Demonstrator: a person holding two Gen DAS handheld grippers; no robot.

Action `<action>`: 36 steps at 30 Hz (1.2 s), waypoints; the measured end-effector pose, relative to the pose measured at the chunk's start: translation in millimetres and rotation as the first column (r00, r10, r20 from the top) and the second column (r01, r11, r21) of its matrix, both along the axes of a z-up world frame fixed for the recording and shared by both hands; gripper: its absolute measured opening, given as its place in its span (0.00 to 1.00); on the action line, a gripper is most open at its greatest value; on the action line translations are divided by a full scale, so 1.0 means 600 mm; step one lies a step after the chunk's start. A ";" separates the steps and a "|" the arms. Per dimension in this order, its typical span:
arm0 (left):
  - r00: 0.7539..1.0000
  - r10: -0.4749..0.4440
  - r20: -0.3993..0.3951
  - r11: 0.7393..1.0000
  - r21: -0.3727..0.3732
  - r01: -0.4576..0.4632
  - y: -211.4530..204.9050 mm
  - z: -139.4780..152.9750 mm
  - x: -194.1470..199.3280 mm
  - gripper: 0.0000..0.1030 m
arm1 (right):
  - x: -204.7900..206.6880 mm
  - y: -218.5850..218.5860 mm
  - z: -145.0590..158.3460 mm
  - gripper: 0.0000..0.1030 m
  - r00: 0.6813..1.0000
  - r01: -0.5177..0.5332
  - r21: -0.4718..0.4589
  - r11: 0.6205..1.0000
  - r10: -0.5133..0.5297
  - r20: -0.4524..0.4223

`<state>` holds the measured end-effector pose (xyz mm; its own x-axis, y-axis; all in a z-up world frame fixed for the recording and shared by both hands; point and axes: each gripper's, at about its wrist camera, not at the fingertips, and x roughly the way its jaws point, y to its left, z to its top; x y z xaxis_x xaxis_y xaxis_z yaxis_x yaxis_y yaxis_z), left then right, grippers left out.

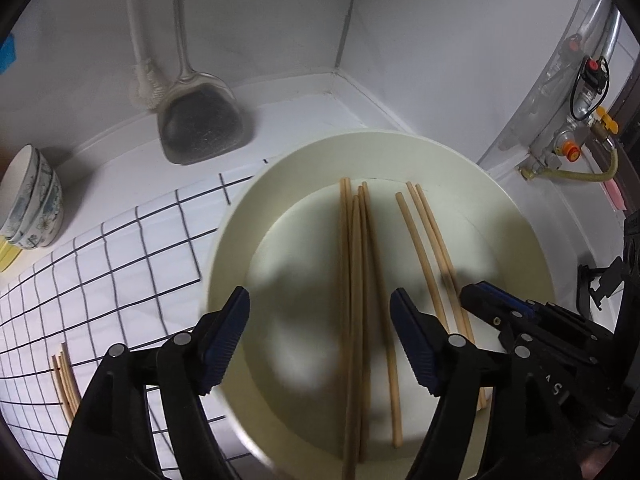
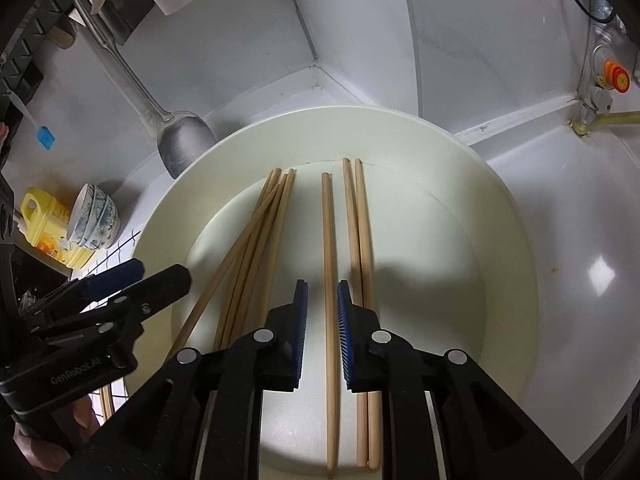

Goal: Organize utensils
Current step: 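Open the right tool to release the chopstick into the basin, then move the open right tool back to the chopstick pile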

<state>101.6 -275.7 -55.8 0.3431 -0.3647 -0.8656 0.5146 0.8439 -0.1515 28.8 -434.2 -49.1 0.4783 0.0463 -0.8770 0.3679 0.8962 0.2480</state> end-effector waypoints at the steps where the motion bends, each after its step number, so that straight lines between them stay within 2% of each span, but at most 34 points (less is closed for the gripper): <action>1: 1.000 0.004 0.001 1.000 0.000 -0.004 0.006 0.002 -0.001 0.69 | -0.003 0.001 0.002 0.15 1.000 0.001 -0.002 1.000 -0.001 0.001; 3: 1.000 0.015 0.002 1.000 -0.003 -0.015 0.022 0.007 -0.002 0.69 | -0.008 0.002 0.004 0.15 1.000 0.002 0.001 1.000 -0.002 0.003; 7: 0.999 0.031 0.015 1.000 -0.007 -0.031 0.050 0.020 -0.007 0.70 | -0.020 0.006 0.013 0.22 1.000 0.006 0.008 1.000 -0.006 0.015; 14: 0.998 0.055 0.039 0.997 -0.056 -0.052 0.084 0.052 -0.021 0.70 | -0.054 0.024 0.044 0.25 0.998 -0.005 0.023 1.000 0.003 0.070; 19: 0.995 0.080 0.064 0.995 -0.073 -0.075 0.124 0.072 -0.043 0.75 | -0.077 0.041 0.063 0.30 0.995 -0.014 0.031 0.999 0.011 0.103; 22: 0.993 0.100 0.069 0.993 -0.068 -0.095 0.150 0.075 -0.060 0.77 | -0.089 0.056 0.071 0.38 0.992 -0.031 0.034 0.999 0.026 0.127; 26: 0.987 0.143 0.070 0.989 -0.043 -0.140 0.189 0.075 -0.085 0.84 | -0.096 0.083 0.076 0.41 0.986 -0.086 0.033 0.996 0.080 0.147; 30: 0.976 0.208 0.071 0.978 0.003 -0.209 0.230 0.079 -0.104 0.84 | -0.098 0.109 0.082 0.47 0.974 -0.145 0.047 0.988 0.134 0.180; 32: 0.967 0.241 0.081 0.970 0.023 -0.244 0.255 0.085 -0.115 0.89 | -0.096 0.125 0.086 0.50 0.966 -0.177 0.052 0.983 0.164 0.198; 36: 0.939 0.327 0.111 0.943 0.033 -0.332 0.313 0.105 -0.139 0.91 | -0.090 0.164 0.097 0.55 0.943 -0.256 0.060 0.965 0.236 0.234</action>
<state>17.9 -88.1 7.4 0.5244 -0.1728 -0.8337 0.2171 0.9740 -0.0653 -25.0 -335.5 9.3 0.6247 0.2593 -0.7365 0.0655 0.9225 0.3804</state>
